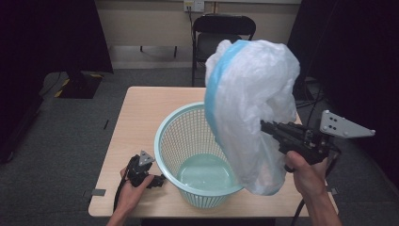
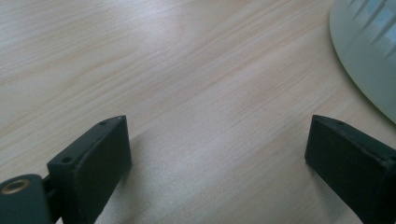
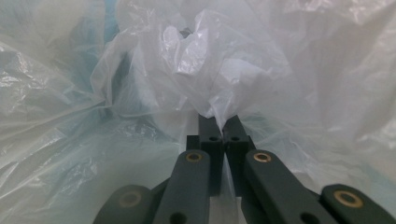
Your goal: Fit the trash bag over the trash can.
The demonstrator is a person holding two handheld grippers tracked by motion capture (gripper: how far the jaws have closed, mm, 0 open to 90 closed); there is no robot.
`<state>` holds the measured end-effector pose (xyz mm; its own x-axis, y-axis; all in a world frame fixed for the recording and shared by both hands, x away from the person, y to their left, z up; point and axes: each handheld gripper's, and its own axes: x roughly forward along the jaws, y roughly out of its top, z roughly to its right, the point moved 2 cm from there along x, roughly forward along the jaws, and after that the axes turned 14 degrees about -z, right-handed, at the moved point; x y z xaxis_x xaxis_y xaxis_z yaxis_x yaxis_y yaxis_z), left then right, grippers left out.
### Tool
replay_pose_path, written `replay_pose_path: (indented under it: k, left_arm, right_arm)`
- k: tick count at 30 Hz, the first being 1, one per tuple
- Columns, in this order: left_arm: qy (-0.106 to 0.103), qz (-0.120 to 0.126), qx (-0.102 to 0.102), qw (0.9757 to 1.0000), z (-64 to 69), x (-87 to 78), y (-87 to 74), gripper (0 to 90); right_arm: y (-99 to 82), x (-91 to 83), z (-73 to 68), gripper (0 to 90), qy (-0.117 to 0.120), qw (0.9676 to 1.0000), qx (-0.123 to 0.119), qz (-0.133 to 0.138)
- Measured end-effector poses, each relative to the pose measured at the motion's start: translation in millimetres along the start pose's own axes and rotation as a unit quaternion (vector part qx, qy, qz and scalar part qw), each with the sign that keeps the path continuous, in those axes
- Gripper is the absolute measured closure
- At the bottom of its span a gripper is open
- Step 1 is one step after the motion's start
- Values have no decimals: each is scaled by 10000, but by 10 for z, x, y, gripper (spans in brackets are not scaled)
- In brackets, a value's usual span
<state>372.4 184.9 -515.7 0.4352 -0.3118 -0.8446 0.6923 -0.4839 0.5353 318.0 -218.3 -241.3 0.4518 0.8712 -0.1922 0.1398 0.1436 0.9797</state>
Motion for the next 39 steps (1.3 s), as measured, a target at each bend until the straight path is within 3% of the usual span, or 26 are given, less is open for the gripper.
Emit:
replay_pose_path:
  k: [8, 15, 21, 23, 26, 31, 34, 39]
  left_arm:
    - [-2, -11, 19, 10000, -1, 0, 0, 60]
    - [3, -17, 22, 10000, 1, 0, 1, 56]
    - [57, 36, -57, 10000, -7, -31, -14, 113]
    - [95, 37, -13, 9999, -17, -49, -20, 187]
    - [138, 41, 58, 9999, -15, -71, -19, 203]
    - [194, 324, -13, 9993, -8, -157, 15, 210]
    - [183, 506, -58, 9985, -17, -235, 30, 210]
    - [60, 947, -205, 9953, -42, -419, 48, 212]
  right_arm:
    - [144, 315, -242, 900, 490, 9983, -210, -223]
    - [171, 566, -245, 884, 520, 9968, -225, -555]
    - [152, 674, -167, 712, 345, 9960, -184, -801]
    - [144, 678, -141, 669, 251, 9961, -150, -828]
    - [128, 686, -89, 582, 110, 9962, -81, -863]
    - [116, 697, -42, 363, -197, 9957, -16, -908]
    - [126, 690, -51, 244, -256, 9959, -52, -872]
    - [157, 603, -86, 177, -251, 9967, -66, -774]
